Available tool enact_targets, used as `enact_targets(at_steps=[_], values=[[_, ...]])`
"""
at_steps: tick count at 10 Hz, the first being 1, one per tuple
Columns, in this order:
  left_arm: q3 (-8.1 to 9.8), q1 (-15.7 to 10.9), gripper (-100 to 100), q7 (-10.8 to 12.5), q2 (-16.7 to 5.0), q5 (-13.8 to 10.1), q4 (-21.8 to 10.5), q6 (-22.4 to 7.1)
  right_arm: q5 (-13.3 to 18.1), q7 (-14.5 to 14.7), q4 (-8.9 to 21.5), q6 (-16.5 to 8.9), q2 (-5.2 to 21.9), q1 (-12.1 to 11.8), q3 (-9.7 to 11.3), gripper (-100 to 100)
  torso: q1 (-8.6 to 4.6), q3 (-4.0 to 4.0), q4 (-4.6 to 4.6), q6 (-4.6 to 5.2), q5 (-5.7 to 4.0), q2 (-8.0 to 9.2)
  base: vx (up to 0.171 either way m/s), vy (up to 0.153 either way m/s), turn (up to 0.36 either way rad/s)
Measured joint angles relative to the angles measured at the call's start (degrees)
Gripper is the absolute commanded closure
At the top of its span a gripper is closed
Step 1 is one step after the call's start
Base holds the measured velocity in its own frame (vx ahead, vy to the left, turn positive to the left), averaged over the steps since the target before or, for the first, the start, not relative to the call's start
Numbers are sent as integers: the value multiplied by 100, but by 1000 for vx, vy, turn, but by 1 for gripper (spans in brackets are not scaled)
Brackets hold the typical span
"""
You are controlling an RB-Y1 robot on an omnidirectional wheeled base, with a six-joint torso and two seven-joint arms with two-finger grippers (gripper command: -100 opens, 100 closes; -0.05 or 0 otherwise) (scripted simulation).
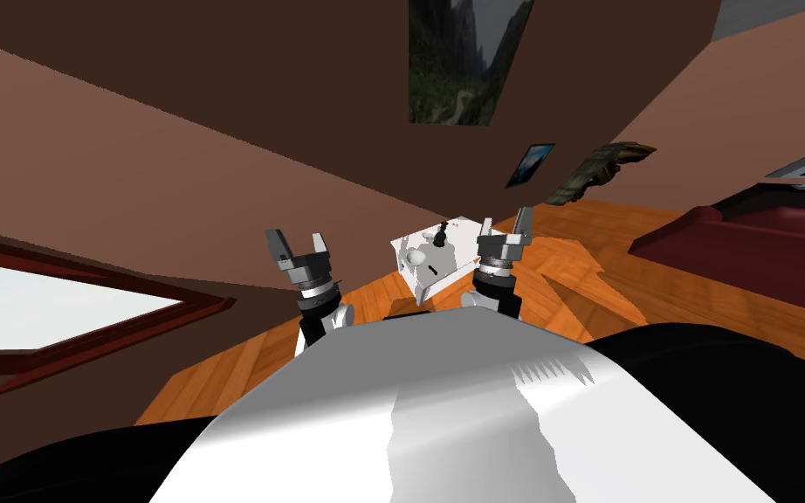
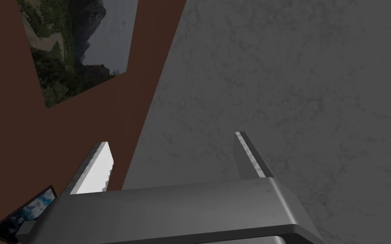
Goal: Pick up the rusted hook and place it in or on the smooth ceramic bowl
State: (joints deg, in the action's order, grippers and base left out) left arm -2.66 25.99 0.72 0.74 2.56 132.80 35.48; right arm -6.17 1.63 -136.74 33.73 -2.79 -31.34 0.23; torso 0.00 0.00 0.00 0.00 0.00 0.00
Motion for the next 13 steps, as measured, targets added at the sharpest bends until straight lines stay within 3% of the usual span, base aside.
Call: enact_targets(at_steps=[4, 7, 10, 13], values=[[-1, 0, 0, 0, 1, 0, 0, 0, 122, 55, 149, -179, 645, -173, 6, -100, 43, -2, -1, -1, 9, -3, 4, 107, 52], [-1, 0, 0, 0, 1, 0, 0, 0, 209, 95, 444, -275, 1055, -303, -63, -100, 33, -1, 0, -1, 8, -1, 11, 101, 59], [-1, 0, 0, 0, 1, 0, 0, 0, 370, 199, 733, -584, 1526, -620, -163, -100, 64, -9, -4, -1, 14, -16, 46, 174, 87], [-1, 0, 0, 0, 1, 0, 0, 0, 686, 517, 1136, -980, 1809, -1012, -81, -100, 66, -12, -5, -1, 16, -21, 70, 174, 114]])
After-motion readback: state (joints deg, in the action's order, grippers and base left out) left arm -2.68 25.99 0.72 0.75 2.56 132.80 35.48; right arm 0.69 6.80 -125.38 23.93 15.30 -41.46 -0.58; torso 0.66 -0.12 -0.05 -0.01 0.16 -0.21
